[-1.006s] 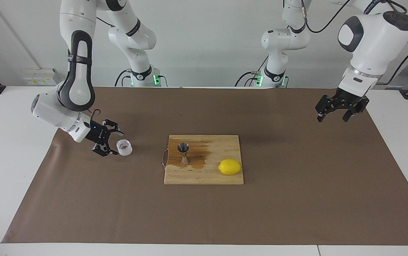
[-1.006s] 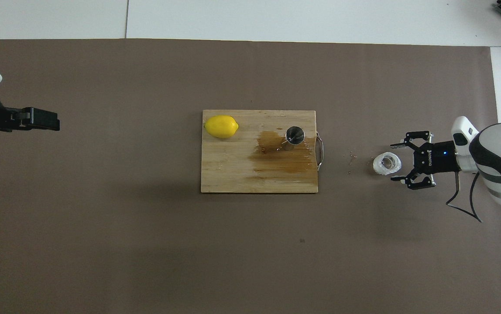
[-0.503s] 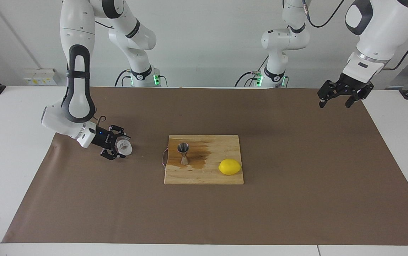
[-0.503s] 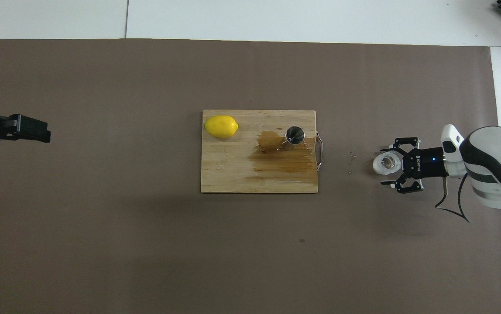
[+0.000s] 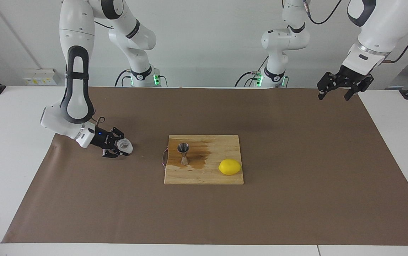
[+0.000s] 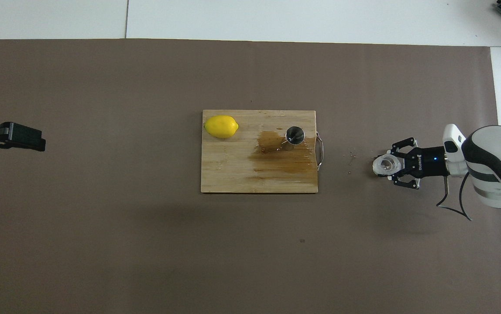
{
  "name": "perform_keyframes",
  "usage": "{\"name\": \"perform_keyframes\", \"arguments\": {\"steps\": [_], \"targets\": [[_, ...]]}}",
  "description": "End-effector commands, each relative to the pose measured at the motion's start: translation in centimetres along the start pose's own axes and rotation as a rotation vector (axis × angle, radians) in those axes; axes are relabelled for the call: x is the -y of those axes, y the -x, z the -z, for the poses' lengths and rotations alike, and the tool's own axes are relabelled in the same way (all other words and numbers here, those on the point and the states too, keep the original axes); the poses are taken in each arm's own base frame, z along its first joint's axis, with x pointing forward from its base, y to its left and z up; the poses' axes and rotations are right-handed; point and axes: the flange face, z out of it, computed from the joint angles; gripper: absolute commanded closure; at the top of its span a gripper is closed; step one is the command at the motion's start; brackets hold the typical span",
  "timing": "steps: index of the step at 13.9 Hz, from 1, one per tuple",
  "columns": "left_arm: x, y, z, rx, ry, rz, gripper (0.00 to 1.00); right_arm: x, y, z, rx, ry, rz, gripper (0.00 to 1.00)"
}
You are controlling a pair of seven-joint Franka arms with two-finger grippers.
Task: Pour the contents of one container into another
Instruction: 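Grasp the white cup with the right gripper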
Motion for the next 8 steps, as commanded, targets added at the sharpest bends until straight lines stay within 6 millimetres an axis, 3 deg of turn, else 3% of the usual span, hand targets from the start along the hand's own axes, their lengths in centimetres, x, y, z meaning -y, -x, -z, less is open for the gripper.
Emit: {"name": "perform_keyframes", "arguments": {"steps": [1, 3, 5, 8], "targets": [[0.0, 0.9, -0.1, -0.003, 0.01, -0.01, 0.0, -0.6, -1.3, -0.1, -0.045, 0.027, -0.006, 0.73], [0.0, 1.0, -0.1, -0.001, 0.01, -0.01, 0.0, -1.5, -4.3, 0.6, -0.049, 0.03, -0.075, 0.73], [0.1, 0.9, -0.1, -0.005, 0.01, -0.009, 0.0, -2.0, -9.0, 0.9, -0.02, 0.035, -0.13, 0.73], [0.1, 1.0, -0.1, -0.001, 0.01, -0.007, 0.0, -2.1, -15.4, -0.4, 0.014, 0.024, -0.252, 0.72]]}}
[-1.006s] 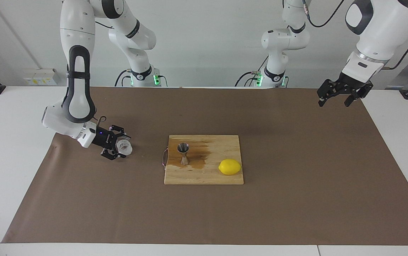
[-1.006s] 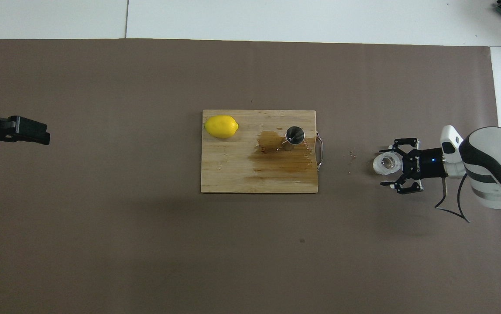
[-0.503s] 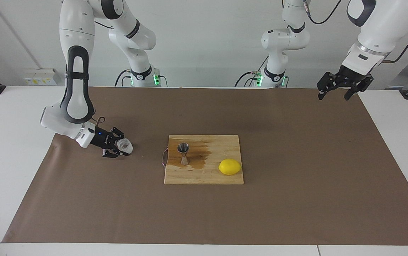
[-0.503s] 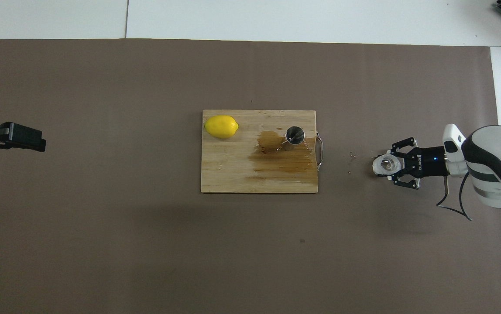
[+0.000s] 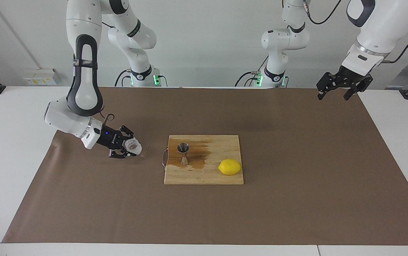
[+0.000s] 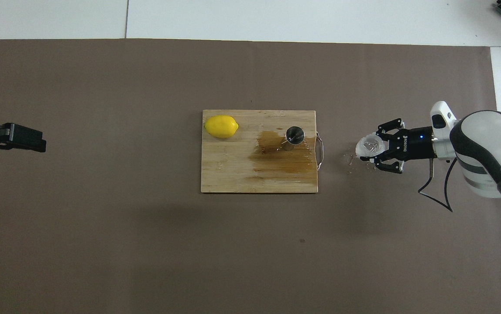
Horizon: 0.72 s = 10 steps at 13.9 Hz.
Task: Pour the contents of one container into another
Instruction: 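Lift the white cup and carry it above the silver cup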
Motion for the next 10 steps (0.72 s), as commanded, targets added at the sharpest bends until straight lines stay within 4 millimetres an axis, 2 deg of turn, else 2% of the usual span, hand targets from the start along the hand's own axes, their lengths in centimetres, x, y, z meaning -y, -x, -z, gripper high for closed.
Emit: {"name": "perform_keyframes", "arguments": {"steps": [1, 3, 5, 10], "targets": [[0.1, 0.9, 0.1, -0.004, 0.01, -0.009, 0.0, 1.2, -5.0, -0.6, 0.041, 0.016, -0.103, 0.72], [-0.7, 1.0, 0.0, 0.001, 0.01, -0.022, 0.0, 1.3, -8.8, -1.2, 0.102, 0.019, -0.135, 0.72], [-0.5, 1.0, 0.0, 0.007, 0.01, -0.019, 0.0, 1.9, -11.9, -1.5, 0.175, 0.032, -0.17, 0.72], [0.2, 1.1, 0.1, 0.005, 0.01, -0.005, 0.0, 3.6, -16.1, -3.8, 0.279, 0.053, -0.221, 0.71]]}}
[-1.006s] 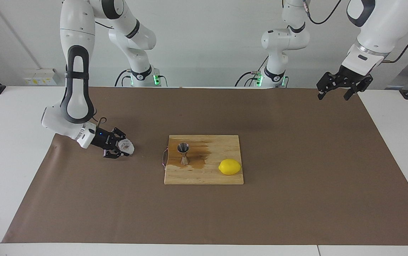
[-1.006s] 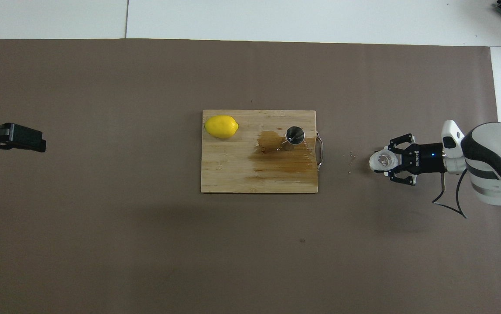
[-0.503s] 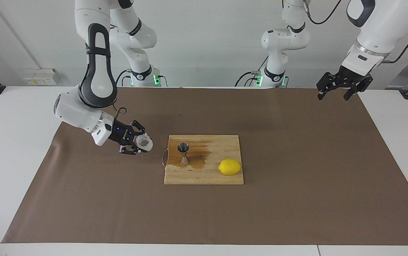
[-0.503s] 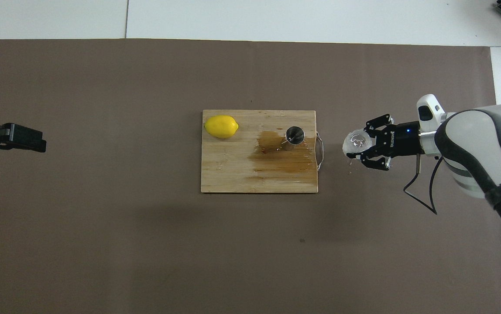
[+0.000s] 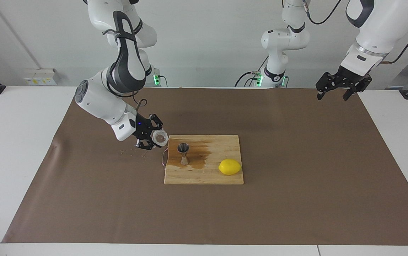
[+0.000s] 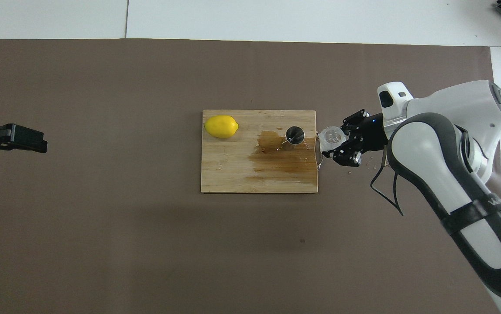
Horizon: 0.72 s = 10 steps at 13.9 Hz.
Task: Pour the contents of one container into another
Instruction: 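Lift the white cup and carry it above the silver cup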
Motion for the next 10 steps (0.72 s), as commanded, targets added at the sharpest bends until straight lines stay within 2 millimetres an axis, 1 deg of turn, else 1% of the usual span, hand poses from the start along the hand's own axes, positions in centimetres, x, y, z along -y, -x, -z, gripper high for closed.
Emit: {"name": "perform_keyframes", "arguments": {"steps": [1, 4, 6, 7, 8, 10], "targets": [[0.2, 1.0, 0.2, 0.002, 0.01, -0.005, 0.0, 0.9, -2.0, 0.1, 0.072, 0.049, -0.018, 0.71], [0.2, 1.0, 0.2, 0.002, 0.01, -0.005, 0.0, 1.8, -3.9, 0.1, 0.147, 0.1, -0.057, 0.7], [0.2, 1.0, 0.2, 0.002, 0.01, -0.005, 0.0, 2.0, -4.9, 0.4, 0.195, 0.144, -0.096, 0.7], [0.2, 1.0, 0.2, 0.002, 0.01, -0.005, 0.0, 2.8, -6.1, 0.0, 0.218, 0.16, -0.09, 0.7], [0.2, 1.0, 0.2, 0.002, 0.01, -0.005, 0.0, 3.3, -6.8, -0.3, 0.237, 0.177, -0.099, 0.7], [0.2, 1.0, 0.2, 0.002, 0.01, -0.005, 0.0, 3.6, -7.2, -0.7, 0.275, 0.224, -0.121, 0.7]]}}
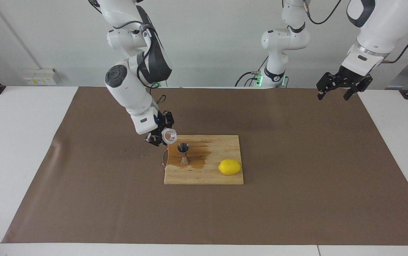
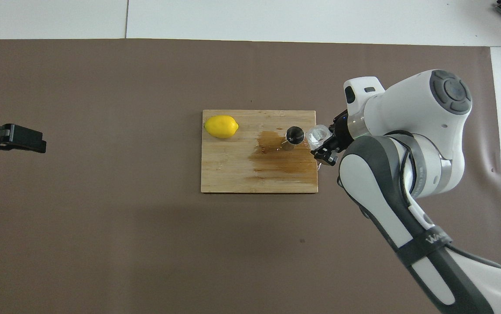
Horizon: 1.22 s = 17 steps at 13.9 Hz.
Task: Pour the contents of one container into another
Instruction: 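Lift the white cup and carry it above the silver cup, then tilt the white cup over the silver cup with the right gripper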
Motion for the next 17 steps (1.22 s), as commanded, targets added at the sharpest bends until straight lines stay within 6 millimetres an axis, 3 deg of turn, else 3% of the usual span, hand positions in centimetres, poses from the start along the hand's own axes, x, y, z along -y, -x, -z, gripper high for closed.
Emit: {"name": "perform_keyframes", "arguments": {"steps": [1, 10, 17], "targets": [[0.2, 1.0, 0.1, 0.003, 0.01, -0.006, 0.0, 0.2, -1.0, 0.2, 0.049, 0.059, -0.026, 0.7], [0.2, 1.0, 0.1, 0.003, 0.01, -0.006, 0.0, 1.7, -2.1, -0.5, 0.139, 0.1, 0.014, 0.69], [0.2, 1.0, 0.1, 0.004, 0.01, -0.005, 0.0, 1.3, -2.9, 0.0, 0.134, 0.122, -0.001, 0.69]]}}
